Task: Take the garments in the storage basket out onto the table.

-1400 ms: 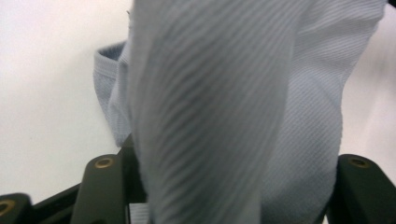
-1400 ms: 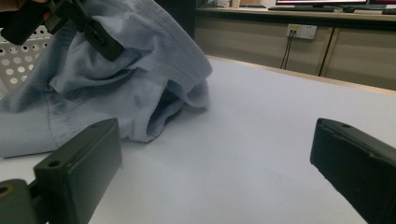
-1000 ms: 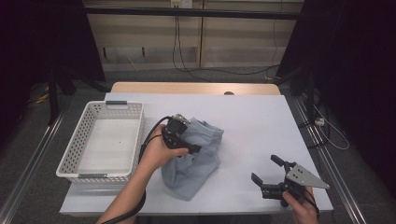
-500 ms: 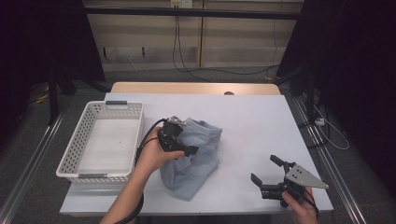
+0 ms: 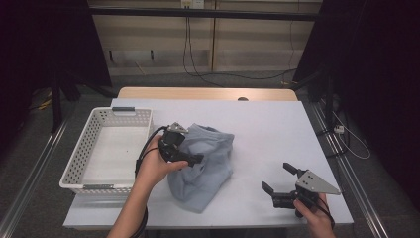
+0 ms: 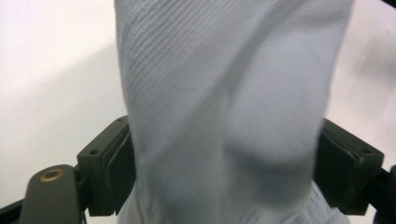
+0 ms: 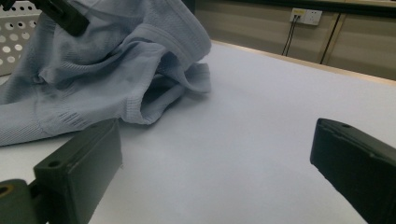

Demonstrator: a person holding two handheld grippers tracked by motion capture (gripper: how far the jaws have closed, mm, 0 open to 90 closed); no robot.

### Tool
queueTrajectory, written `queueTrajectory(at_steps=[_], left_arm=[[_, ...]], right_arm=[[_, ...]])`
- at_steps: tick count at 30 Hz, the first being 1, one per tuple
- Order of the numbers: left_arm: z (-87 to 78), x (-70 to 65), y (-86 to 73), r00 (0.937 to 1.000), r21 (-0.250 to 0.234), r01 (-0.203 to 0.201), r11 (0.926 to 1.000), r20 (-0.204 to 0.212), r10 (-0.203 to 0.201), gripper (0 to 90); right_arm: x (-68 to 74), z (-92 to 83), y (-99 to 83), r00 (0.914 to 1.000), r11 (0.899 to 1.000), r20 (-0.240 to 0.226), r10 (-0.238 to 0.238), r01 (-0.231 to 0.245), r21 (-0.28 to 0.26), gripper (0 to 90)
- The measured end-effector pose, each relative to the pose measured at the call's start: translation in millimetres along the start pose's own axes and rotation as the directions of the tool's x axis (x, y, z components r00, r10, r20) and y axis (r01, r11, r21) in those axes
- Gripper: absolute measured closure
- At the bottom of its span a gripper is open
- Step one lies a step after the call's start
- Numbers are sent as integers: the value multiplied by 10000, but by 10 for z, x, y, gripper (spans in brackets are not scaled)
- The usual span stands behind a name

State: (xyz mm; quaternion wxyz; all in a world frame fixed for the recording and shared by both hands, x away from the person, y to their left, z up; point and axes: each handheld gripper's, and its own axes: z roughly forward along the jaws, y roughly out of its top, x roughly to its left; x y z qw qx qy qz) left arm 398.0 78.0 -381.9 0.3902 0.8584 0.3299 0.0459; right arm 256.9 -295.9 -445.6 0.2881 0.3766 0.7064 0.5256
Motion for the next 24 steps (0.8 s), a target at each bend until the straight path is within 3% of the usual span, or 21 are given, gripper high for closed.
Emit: queueTrajectory(at_steps=[10, 18, 24], left_arm=[[-87, 57, -14, 9996, -39, 84, 10000, -257, -84, 143], [-117, 99, -53, 9987, -25, 214, 9998, -467, -215, 132], [-124, 98, -64, 9986, -8, 174, 9998, -500, -174, 135]], right_arm=[[141, 355, 134, 9995, 9973, -255, 172, -153, 715, 12], [210, 707, 234, 9904, 9908, -966, 988, -889, 1020, 33], [310, 923, 278, 9823, 9862, -1459, 1176, -983, 1331, 173]])
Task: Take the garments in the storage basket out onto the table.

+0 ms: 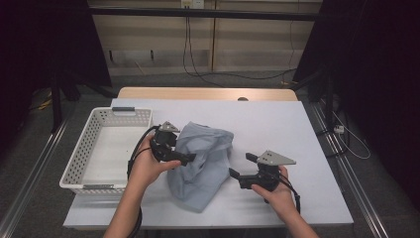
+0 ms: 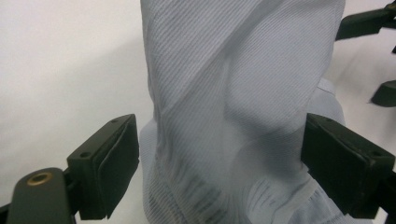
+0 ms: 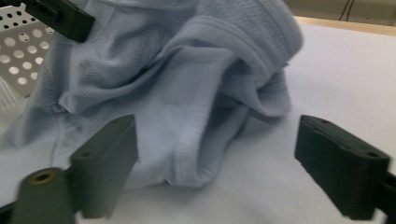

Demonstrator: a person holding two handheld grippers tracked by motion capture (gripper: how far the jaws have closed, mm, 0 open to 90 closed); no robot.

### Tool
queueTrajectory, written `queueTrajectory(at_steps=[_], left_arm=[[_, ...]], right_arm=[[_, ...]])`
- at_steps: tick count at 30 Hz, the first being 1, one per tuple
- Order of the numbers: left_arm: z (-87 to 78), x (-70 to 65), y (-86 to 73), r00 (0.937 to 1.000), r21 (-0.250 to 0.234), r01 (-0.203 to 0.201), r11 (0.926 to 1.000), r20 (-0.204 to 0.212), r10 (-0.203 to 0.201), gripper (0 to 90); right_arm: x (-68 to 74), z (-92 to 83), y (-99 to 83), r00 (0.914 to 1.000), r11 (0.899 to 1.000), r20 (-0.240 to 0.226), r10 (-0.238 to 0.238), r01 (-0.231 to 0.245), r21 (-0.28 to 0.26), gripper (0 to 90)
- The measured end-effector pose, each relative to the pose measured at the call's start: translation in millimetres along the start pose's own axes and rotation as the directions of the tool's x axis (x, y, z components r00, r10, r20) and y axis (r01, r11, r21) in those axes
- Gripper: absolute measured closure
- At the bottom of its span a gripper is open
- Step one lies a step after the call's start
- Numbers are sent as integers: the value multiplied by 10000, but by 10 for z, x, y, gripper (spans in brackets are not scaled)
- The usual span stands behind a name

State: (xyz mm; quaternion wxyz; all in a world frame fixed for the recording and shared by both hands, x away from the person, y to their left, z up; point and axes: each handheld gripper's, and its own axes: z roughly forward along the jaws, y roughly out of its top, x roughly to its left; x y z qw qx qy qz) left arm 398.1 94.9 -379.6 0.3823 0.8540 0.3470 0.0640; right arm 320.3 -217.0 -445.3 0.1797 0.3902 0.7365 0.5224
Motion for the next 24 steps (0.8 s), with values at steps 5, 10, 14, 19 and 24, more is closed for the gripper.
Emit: queueTrajectory(at_steps=[5, 10, 14, 19, 24], left_arm=[[-2, -1, -3, 10000, -45, 11, 10000, -16, -12, 136], [21, 3, 3, 10000, -65, -50, 10000, 42, 50, 138], [35, -3, 20, 9999, -45, -102, 9999, 25, 102, 134], [26, -13, 70, 10000, -222, 50, 9997, 71, -48, 125], [6, -15, 173, 10000, -176, -65, 9998, 26, 65, 120]], right_arm=[[72, 136, 32, 9997, 9997, -224, 133, -128, 189, 333], [86, 189, 39, 9983, 9982, -387, 433, -416, 420, 509], [82, 182, 42, 9962, 9967, -583, 641, -610, 536, 723], [56, 158, 46, 9908, 9945, -1037, 865, -797, 681, 831], [82, 112, 46, 9851, 9940, -1382, 1025, -961, 527, 833]])
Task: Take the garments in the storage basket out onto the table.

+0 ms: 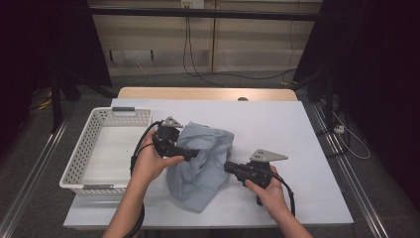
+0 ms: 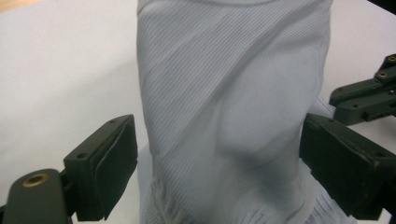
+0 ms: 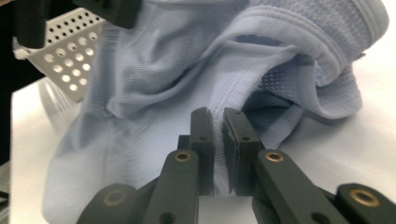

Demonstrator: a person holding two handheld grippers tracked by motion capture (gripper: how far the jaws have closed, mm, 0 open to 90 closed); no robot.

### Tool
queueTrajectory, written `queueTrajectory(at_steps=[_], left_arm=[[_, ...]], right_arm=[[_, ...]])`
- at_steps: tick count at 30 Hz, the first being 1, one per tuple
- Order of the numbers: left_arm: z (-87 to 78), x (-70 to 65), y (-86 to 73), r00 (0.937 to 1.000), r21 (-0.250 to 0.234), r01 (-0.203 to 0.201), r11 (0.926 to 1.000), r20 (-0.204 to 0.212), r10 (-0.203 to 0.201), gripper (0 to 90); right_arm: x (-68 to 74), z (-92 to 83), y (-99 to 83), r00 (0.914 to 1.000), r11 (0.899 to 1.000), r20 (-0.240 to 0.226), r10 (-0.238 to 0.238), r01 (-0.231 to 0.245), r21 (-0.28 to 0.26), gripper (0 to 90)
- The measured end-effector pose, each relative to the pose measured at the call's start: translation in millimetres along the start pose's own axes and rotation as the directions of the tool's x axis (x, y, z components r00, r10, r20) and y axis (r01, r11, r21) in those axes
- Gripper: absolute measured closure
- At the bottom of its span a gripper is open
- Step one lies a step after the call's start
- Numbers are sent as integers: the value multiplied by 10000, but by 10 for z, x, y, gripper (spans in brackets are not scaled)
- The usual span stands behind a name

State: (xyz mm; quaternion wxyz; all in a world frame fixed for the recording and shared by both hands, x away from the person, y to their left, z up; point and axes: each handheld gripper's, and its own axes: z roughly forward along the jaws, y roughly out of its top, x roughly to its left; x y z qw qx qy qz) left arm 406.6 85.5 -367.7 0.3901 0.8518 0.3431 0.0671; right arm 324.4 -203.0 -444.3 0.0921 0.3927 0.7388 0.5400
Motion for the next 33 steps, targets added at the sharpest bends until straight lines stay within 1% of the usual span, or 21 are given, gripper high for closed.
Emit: queueTrajectory(at_steps=[2, 4, 6, 8, 9, 11, 12, 13, 16, 18, 20, 21, 22, 24, 25, 27, 28, 30, 31, 32, 33], left_arm=[[-13, 12, 54, 9999, -2, -121, 9999, -55, 121, 119], [-20, 15, 105, 10000, -68, 15, 10000, 45, -15, 117], [-24, 22, 157, 9999, -45, -145, 9999, -19, 144, 113], [-10, 20, 200, 9998, 6, -175, 9998, 81, 175, 111], [5, 17, 218, 9999, 7, -68, 10000, 120, 68, 110], [39, 18, 259, 9998, 4, -165, 9999, 116, 165, 112], [59, 16, 275, 9997, -10, 5, 10000, 226, -4, 114], [79, 15, 293, 9996, 14, 69, 10000, 263, -69, 113], [134, 15, 345, 9996, 12, -29, 10000, 264, 29, 117], [162, 3, 377, 9995, -58, 85, 9999, 310, -83, 120], [174, -5, 392, 9995, -79, 99, 9999, 307, -96, 123], [200, -26, 419, 9990, -157, 245, 9996, 367, -239, 127], [208, -34, 430, 9989, -124, 240, 9996, 404, -235, 147], [222, -35, 448, 9984, -184, 441, 9989, 357, -435, 192], [223, -31, 458, 9978, -117, 468, 9988, 475, -462, 232], [228, -39, 465, 9959, -210, 637, 9977, 653, -623, 371], [232, -48, 466, 9955, -154, 651, 9978, 705, -638, 395], [231, -52, 462, 9960, 153, 522, 9985, 722, -532, 548], [233, -58, 458, 9958, 114, 569, 9983, 708, -576, 557], [223, -54, 453, 9949, 254, 560, 9981, 823, -579, 608], [213, -45, 448, 9937, 338, 655, 9973, 888, -683, 696]], right_arm=[[15, -9, 6, 10000, 10000, -12, -50, 50, -78, 833], [22, -15, 9, 10000, 9999, -38, -69, 69, -81, 833], [28, -24, 8, 10000, 9999, -64, -36, 36, -116, 833], [33, -33, 6, 9999, 9999, -49, -96, 95, -130, 833], [38, -37, 6, 9999, 9999, -50, -117, 116, -127, 833], [43, -40, 4, 9999, 9998, -43, -141, 140, -129, 833], [46, -41, 4, 9998, 9998, -54, -168, 167, -130, 833], [51, -43, 5, 9998, 9997, -61, -182, 181, -138, 833], [55, -55, 7, 9998, 9997, -38, -187, 186, -152, 833], [46, -65, 8, 9998, 9997, -15, -179, 179, -189, 834], [36, -75, 8, 9999, 9997, 22, -160, 161, -193, 835], [31, -80, 7, 9998, 9997, 48, -168, 169, -194, 835], [27, -84, 5, 9999, 9997, 57, -147, 148, -192, 845], [18, -98, 4, 9998, 9996, 84, -156, 158, -234, 853], [14, -105, 5, 9999, 9996, 74, -143, 144, -243, 856], [7, -116, 6, 9998, 9996, 70, -186, 188, -209, 877], [4, -120, 5, 9998, 9997, 41, -179, 180, -153, 883], [-7, -125, -2, 9999, 9998, 27, -133, 133, -135, 894], [-14, -125, -8, 9999, 9999, 1, -109, 109, -117, 900], [-22, -126, -13, 9999, 9999, 10, -115, 115, -99, 900], [-29, -129, -18, 9999, 9999, 4, -104, 104, -87, 900]])
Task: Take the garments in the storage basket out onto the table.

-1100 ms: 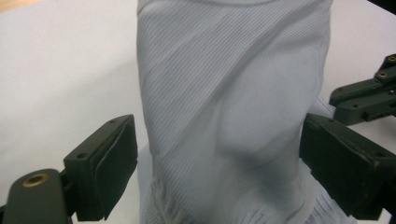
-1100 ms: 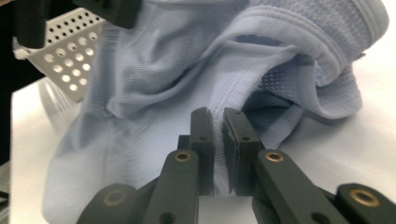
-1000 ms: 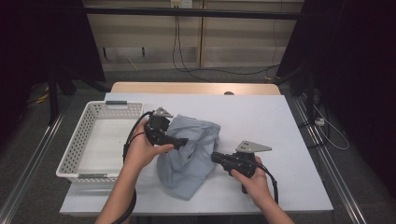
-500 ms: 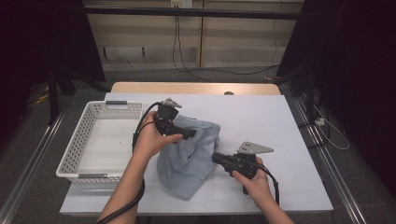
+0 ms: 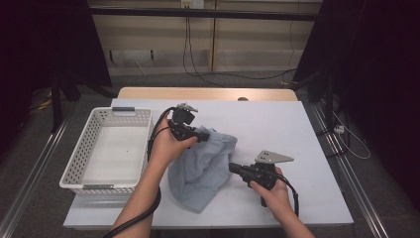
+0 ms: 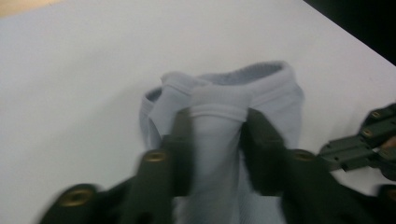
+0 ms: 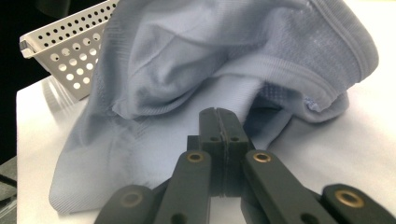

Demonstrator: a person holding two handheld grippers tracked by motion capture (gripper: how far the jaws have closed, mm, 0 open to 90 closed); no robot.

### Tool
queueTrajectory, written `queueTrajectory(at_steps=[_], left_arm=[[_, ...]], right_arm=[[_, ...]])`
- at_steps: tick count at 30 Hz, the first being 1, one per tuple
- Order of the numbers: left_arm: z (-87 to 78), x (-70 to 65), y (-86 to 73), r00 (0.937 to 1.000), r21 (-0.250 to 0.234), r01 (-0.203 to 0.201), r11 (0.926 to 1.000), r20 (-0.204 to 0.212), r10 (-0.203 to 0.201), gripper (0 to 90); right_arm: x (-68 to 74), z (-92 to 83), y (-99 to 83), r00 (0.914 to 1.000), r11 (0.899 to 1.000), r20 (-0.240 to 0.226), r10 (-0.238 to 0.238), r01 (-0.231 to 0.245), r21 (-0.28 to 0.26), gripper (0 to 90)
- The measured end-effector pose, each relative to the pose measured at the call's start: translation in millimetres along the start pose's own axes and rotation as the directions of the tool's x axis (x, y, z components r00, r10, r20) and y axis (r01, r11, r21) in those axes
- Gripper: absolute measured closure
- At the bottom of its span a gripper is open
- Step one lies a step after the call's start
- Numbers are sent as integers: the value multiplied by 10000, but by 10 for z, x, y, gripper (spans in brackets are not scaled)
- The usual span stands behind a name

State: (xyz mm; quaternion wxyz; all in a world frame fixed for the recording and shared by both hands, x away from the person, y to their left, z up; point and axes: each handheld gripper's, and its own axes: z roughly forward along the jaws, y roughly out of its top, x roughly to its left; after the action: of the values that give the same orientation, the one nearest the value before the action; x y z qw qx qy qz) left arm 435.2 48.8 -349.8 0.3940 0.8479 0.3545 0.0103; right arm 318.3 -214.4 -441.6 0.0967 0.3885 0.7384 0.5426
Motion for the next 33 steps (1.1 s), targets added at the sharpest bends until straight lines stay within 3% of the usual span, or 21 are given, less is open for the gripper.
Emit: queueTrajectory(at_steps=[2, 4, 10, 12, 13, 15, 16, 21, 23, 28, 30, 32, 33], left_arm=[[-27, 16, -15, 10000, 15, -79, 10000, -13, 79, 716], [-64, 24, -36, 9999, 43, 38, 10000, -93, -38, 792], [-180, 53, -158, 9994, 169, 330, 9993, -40, -330, 828], [-204, 61, -184, 9994, 172, 321, 9993, -113, -319, 831], [-253, 87, -239, 9993, 253, 341, 9991, -171, -336, 832], [-296, 103, -299, 9989, 249, 436, 9987, -160, -432, 833], [-315, 111, -327, 9990, 229, 437, 9988, -143, -434, 833], [-384, 169, -456, 9972, 178, 567, 9982, -500, -557, 833], [-403, 187, -496, 9967, 198, 637, 9978, -517, -626, 833], [-470, 183, -549, 9959, 265, 652, 9975, -642, -634, 833], [-473, 194, -572, 9948, 422, 651, 9970, -814, -615, 834], [-472, 213, -599, 9949, 568, 625, 9964, -822, -577, 834], [-467, 219, -614, 9947, 577, 674, 9961, -810, -627, 834]], right_arm=[[-2, -2, -7, 10000, 10000, -29, 18, -18, 64, 900], [2, -2, -8, 10000, 9999, 17, -57, 57, 116, 900], [-11, -10, -5, 9997, 9999, 223, -92, 90, 120, 863], [-13, -14, 2, 9995, 9999, 292, -126, 122, 119, 813], [-17, -23, 20, 9974, 9995, 651, -299, 295, 62, 754], [-27, -20, 41, 9965, 9998, 817, -199, 199, 17, 595], [-30, -15, 51, 9947, 9997, 1003, -232, 236, -25, 563], [-34, 8, 145, 9954, 9998, 960, 57, -38, -200, 391], [-20, 46, 189, 9967, 9997, 803, 150, -135, -193, 382], [87, 236, 304, 9984, 9998, 537, -155, 150, 95, 400], [113, 330, 343, 9977, 9994, 656, -193, 173, 305, 454], [129, 434, 355, 9982, 9977, 590, 119, -157, 654, 505], [133, 480, 351, 9980, 9967, 628, 89, -139, 796, 622]])
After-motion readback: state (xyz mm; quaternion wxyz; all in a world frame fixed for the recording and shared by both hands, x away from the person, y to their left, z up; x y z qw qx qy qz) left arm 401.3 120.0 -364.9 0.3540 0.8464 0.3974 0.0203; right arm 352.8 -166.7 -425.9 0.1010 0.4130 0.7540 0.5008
